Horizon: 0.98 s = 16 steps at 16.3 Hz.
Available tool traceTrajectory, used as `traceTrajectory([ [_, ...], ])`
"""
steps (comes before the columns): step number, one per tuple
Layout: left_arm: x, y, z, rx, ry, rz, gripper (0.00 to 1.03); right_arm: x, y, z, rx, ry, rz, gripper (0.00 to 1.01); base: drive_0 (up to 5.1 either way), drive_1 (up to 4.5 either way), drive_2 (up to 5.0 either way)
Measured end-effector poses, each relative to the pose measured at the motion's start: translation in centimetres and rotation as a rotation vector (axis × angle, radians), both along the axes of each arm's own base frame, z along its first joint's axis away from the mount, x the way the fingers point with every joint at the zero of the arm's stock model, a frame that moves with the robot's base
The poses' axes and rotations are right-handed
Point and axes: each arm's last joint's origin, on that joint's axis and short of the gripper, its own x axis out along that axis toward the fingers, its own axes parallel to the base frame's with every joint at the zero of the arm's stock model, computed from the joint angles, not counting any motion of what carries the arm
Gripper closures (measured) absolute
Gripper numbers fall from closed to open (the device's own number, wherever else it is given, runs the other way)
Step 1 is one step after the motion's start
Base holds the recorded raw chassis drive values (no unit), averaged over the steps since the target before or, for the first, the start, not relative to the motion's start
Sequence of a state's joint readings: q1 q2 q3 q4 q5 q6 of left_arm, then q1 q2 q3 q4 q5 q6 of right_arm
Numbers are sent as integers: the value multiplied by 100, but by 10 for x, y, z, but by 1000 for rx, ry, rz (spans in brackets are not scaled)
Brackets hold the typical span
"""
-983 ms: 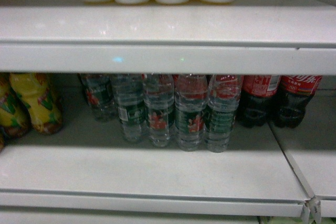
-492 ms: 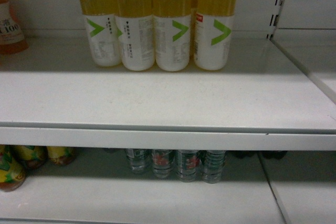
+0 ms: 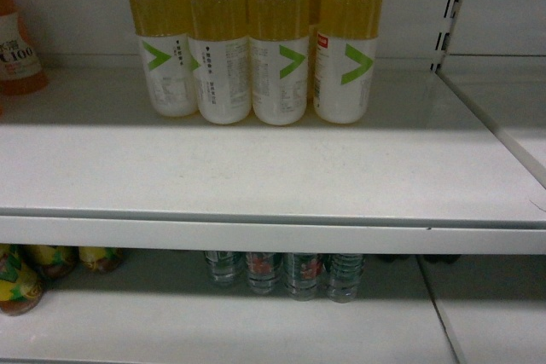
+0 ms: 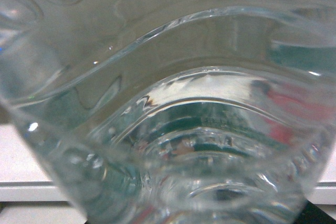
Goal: Move water from second to third shelf
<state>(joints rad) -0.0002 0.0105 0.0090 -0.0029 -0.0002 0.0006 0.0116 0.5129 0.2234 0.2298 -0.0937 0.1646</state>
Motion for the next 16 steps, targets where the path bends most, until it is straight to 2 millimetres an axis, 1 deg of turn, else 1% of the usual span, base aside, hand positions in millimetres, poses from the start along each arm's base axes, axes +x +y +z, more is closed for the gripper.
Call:
traceTrajectory([
  [4, 0, 0, 0, 0, 0, -1, 5, 0, 0, 0, 0, -2, 0, 60, 0, 0, 0],
  [6, 0, 0, 0, 0, 2, 0, 5, 0, -1, 0, -1, 3, -20, 60, -489, 256, 256],
  [16, 0, 0, 0, 0, 1, 0, 5, 0, -1, 0, 0, 1, -8, 60, -493, 252, 252],
])
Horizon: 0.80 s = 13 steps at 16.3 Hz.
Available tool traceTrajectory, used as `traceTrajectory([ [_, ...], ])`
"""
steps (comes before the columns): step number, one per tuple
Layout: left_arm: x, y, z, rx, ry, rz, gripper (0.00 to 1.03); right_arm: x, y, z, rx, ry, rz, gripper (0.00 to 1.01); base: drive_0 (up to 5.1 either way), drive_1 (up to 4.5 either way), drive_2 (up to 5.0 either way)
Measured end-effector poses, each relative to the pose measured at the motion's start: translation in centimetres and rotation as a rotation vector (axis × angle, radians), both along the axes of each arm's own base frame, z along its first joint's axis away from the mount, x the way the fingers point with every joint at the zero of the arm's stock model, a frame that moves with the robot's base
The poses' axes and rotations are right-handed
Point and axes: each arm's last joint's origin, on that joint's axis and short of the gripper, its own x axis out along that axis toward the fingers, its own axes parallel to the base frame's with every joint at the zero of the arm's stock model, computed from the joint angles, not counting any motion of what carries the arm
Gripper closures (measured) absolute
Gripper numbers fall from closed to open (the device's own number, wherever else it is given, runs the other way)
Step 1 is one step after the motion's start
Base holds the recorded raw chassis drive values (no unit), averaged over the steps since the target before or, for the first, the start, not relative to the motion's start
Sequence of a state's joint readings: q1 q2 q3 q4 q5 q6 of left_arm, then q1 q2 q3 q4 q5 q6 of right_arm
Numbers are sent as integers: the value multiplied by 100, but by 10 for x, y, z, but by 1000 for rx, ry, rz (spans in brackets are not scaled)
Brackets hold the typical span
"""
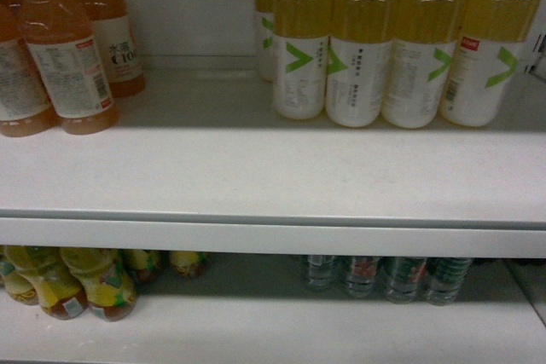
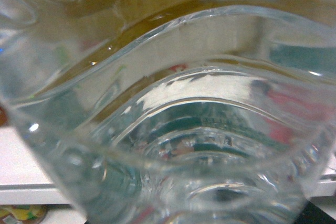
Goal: Move water from second to third shelf
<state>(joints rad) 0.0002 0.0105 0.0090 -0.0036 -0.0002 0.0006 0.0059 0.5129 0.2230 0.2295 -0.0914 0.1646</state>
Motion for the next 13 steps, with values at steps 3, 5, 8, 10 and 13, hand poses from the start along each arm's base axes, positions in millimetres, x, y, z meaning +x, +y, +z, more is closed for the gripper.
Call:
traceTrajectory([
  [3, 0, 0, 0, 0, 2, 0, 5, 0, 0, 0, 0, 5, 0, 60, -489, 256, 256],
  [5, 0, 0, 0, 0, 0, 0, 5, 0, 0, 0, 1, 3, 1, 60, -507, 238, 238],
  [8, 0, 0, 0, 0, 1, 0, 5, 0, 0, 0, 1, 0, 0, 60, -499, 247, 247],
  [10, 0, 0, 0, 0, -3, -1, 5, 0, 0, 0, 1, 2, 3, 60, -507, 239, 239],
  [13, 0, 0, 0, 0, 1, 0, 5, 0, 0, 0, 1, -1, 3, 60, -507, 239, 239],
])
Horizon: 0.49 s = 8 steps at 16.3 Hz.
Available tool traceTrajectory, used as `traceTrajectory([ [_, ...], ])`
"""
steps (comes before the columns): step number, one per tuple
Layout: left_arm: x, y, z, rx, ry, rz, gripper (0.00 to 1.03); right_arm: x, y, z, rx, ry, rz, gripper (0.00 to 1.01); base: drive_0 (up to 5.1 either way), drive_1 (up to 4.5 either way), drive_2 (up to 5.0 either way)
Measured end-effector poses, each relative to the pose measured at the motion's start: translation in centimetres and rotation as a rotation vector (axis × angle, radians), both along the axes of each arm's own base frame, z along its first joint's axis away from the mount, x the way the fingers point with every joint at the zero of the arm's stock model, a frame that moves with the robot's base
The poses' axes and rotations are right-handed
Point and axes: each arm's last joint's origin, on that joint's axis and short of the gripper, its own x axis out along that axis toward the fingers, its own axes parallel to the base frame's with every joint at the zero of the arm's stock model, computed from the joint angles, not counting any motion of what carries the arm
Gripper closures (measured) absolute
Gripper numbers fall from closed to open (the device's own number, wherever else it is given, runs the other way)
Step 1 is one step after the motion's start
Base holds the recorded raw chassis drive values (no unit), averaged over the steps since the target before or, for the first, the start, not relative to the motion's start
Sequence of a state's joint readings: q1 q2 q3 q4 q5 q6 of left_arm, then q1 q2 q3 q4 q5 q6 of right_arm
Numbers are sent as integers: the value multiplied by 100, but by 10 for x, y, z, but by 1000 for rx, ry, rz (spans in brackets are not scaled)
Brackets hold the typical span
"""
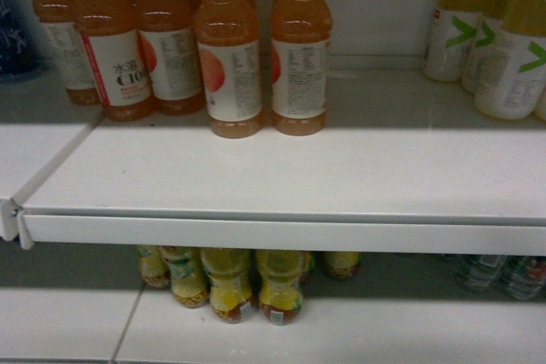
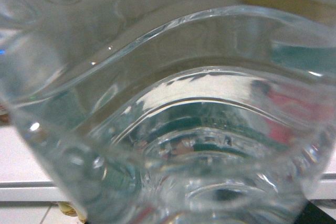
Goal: Move water from second to third shelf
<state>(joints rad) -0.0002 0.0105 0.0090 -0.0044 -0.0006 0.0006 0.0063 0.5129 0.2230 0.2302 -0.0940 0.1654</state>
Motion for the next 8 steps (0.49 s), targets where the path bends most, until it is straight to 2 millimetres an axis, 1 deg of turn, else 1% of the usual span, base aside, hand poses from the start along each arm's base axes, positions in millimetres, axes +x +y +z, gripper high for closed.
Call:
traceTrajectory([
  [8, 0, 0, 0, 0, -1, -1, 5, 0, 0, 0, 0, -3, 0, 60, -503, 243, 243],
])
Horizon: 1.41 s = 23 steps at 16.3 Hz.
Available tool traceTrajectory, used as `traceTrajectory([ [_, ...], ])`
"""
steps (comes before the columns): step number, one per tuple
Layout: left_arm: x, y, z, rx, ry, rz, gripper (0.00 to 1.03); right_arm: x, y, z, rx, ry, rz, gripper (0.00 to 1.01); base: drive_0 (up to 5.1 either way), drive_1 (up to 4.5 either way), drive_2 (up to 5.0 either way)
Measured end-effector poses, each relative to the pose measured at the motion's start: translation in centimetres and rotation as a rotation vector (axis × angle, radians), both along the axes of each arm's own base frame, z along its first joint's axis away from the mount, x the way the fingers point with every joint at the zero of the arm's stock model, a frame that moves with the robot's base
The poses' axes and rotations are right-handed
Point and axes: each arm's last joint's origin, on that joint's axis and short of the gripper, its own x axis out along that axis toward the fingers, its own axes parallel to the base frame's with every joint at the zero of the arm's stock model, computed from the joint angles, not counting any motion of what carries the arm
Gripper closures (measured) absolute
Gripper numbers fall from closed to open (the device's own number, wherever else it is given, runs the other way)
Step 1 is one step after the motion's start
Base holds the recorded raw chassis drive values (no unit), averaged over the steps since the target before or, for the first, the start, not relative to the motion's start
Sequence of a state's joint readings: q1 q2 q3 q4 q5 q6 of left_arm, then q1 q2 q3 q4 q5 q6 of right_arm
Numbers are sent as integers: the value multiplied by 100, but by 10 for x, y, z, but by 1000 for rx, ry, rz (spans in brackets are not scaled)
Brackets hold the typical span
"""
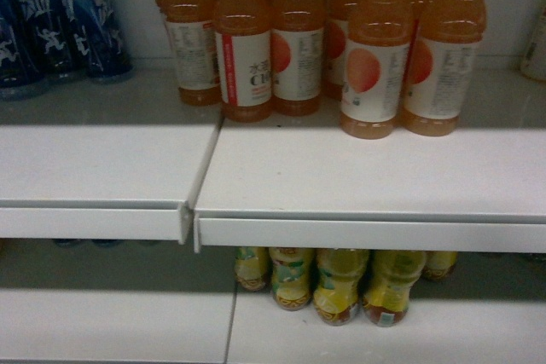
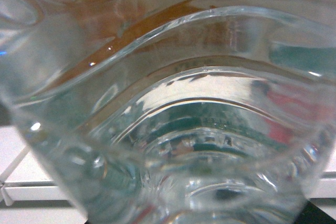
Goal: Move water from second to third shelf
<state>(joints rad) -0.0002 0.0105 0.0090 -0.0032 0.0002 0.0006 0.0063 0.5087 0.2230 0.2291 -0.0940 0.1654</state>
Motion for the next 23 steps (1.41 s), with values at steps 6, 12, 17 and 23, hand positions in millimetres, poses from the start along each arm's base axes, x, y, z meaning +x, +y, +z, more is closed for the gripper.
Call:
traceTrajectory([
  [6, 0, 0, 0, 0, -3, 0, 5, 0, 0, 0, 0, 1, 0, 60, -505, 240, 240],
  [12, 0, 0, 0, 0, 0, 0, 5, 0, 0, 0, 0, -1, -1, 60, -504, 241, 241],
  [17, 0, 0, 0, 0, -2, 0, 5, 0, 0, 0, 0, 0, -1, 60, -499, 246, 246],
  [23, 0, 0, 0, 0, 1, 0, 5, 0, 0, 0, 0, -3, 0, 60, -502, 243, 243],
])
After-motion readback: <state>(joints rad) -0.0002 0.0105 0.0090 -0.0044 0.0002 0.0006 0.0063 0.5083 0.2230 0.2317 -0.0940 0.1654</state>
